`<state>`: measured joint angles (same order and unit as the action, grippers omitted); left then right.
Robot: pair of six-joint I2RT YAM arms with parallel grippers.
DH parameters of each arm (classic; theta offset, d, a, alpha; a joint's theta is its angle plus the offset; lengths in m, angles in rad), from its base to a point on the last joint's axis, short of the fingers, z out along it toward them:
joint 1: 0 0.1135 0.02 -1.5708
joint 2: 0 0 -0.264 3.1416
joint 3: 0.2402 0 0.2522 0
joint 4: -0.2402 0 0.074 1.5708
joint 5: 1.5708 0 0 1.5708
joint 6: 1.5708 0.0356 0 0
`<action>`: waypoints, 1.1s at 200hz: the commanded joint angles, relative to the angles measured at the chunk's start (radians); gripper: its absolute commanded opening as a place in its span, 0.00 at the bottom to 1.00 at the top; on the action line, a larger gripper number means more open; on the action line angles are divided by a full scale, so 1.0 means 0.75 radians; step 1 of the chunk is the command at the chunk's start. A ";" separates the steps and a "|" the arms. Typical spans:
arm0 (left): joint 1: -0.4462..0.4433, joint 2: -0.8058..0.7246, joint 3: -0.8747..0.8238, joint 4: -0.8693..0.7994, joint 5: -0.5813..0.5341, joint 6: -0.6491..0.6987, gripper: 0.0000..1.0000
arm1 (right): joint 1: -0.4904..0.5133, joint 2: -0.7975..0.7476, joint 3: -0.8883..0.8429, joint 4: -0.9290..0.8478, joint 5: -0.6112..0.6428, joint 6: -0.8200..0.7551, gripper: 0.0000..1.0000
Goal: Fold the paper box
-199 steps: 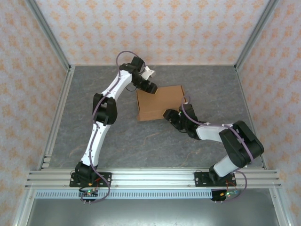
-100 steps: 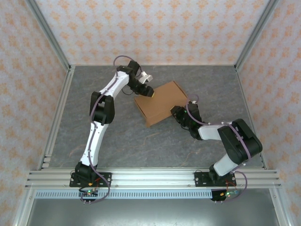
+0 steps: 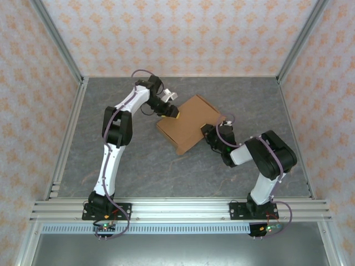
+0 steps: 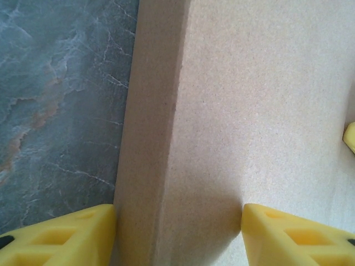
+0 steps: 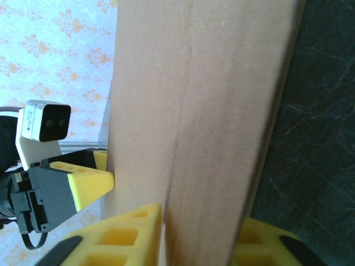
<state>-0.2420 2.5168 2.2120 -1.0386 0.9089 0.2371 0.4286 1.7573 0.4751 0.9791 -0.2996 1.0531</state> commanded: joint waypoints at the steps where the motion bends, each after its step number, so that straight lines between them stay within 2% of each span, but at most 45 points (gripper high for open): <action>1: -0.017 -0.008 -0.064 -0.051 -0.090 0.012 0.59 | -0.016 -0.080 -0.028 -0.028 0.007 -0.048 0.30; 31: 0.000 -0.037 -0.128 0.023 -0.077 -0.062 0.49 | -0.038 -0.186 -0.055 -0.137 0.021 -0.100 0.29; 105: 0.049 -0.174 -0.452 0.291 0.015 -0.236 0.42 | -0.048 -0.174 -0.040 -0.077 -0.011 -0.077 0.17; 165: 0.070 -0.230 -0.640 0.419 0.054 -0.280 0.41 | -0.047 -0.165 -0.006 0.038 -0.078 -0.046 0.09; 220: 0.071 -0.285 -0.744 0.494 0.114 -0.304 0.40 | -0.038 -0.251 0.046 -0.022 -0.107 -0.036 0.07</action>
<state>-0.1852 2.3024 1.7195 -0.6647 1.0676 0.0292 0.3958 1.6253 0.4618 0.9276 -0.3565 1.0363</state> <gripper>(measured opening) 0.402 0.076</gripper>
